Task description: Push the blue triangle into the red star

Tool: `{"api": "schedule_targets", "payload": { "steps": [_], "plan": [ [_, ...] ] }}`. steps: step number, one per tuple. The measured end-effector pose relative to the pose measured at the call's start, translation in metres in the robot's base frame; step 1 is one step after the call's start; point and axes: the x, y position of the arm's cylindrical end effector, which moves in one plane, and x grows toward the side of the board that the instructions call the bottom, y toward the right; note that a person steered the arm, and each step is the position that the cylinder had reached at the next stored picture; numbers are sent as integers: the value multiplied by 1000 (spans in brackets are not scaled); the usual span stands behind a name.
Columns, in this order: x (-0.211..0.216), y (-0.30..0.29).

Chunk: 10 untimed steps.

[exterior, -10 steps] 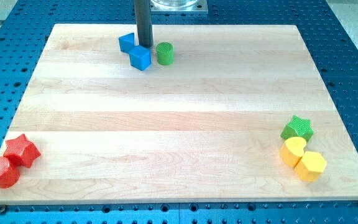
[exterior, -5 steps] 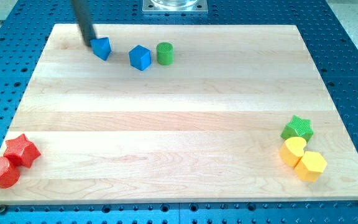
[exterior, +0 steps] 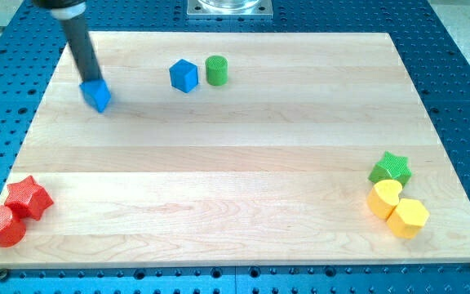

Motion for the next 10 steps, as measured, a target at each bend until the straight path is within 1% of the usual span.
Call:
{"api": "schedule_targets", "payload": {
  "steps": [1, 3, 4, 5, 6, 8, 9, 10],
  "plan": [
    [68, 5],
    [67, 77],
    [105, 70],
    [125, 35],
    [142, 21],
    [151, 30],
    [117, 134],
    [35, 260]
  ]
}}
